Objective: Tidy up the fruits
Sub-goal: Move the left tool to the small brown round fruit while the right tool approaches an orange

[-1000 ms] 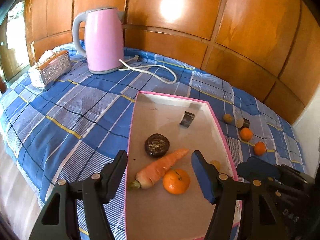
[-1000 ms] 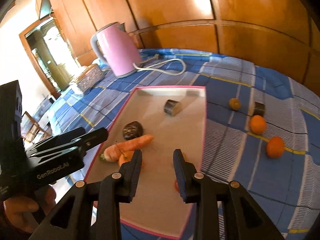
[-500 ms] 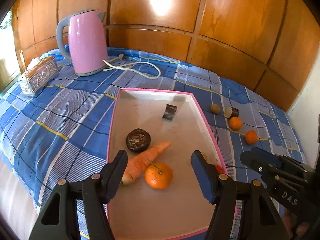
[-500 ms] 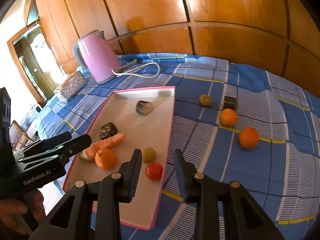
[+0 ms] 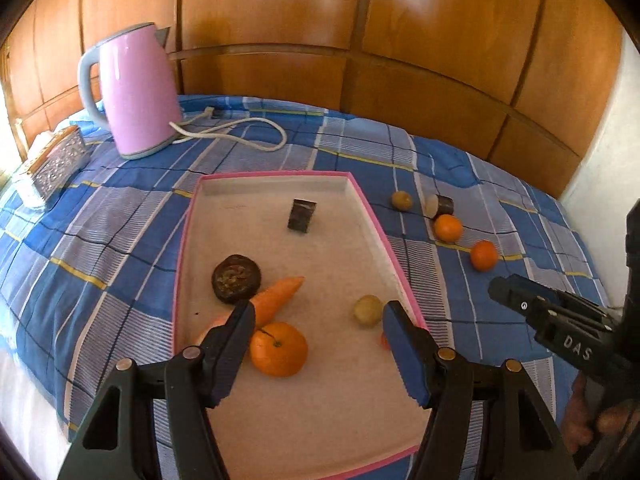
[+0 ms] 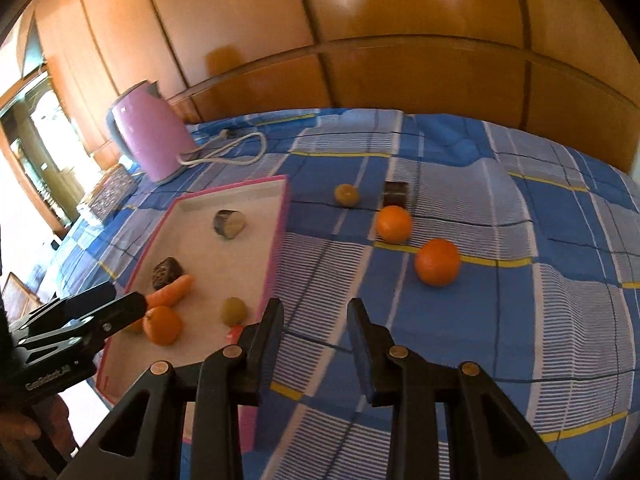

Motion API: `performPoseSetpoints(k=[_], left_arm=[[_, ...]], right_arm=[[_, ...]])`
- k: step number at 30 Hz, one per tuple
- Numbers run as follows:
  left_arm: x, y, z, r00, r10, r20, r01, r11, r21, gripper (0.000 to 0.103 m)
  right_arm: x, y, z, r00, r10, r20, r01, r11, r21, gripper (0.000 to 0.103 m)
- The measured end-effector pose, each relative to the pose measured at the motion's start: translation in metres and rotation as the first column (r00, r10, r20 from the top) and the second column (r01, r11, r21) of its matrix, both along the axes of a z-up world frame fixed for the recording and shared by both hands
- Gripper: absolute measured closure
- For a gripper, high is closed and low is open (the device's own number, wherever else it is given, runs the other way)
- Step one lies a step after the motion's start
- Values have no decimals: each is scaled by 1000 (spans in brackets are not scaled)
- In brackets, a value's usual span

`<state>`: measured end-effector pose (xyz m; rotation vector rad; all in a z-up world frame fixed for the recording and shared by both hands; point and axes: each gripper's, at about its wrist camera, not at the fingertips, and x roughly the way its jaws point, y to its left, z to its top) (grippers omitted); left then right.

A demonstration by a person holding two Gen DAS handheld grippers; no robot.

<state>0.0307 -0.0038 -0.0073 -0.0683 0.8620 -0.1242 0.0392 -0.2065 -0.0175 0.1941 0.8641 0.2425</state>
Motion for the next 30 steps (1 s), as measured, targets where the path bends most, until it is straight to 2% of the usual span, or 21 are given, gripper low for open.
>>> performPoseSetpoints(k=[5, 14, 23, 26, 30], left_arm=[[8, -7, 0, 999, -23, -23, 23, 999, -26, 36], [21, -30, 5, 994, -104, -22, 103, 994, -18, 38], [38, -54, 0, 980, -188, -57, 186, 982, -37, 59], [44, -60, -3, 976, -207, -73, 203, 978, -50, 64], [50, -66, -5, 972, -220, -82, 216, 975, -58, 64]], right_arm=[[2, -21, -7, 998, -64, -15, 64, 998, 5, 70], [6, -47, -13, 992, -126, -23, 126, 992, 19, 70], [6, -62, -18, 987, -155, -33, 156, 987, 27, 70], [6, -64, -19, 986, -161, -37, 162, 986, 30, 70], [7, -65, -22, 986, -162, -42, 164, 986, 31, 70]])
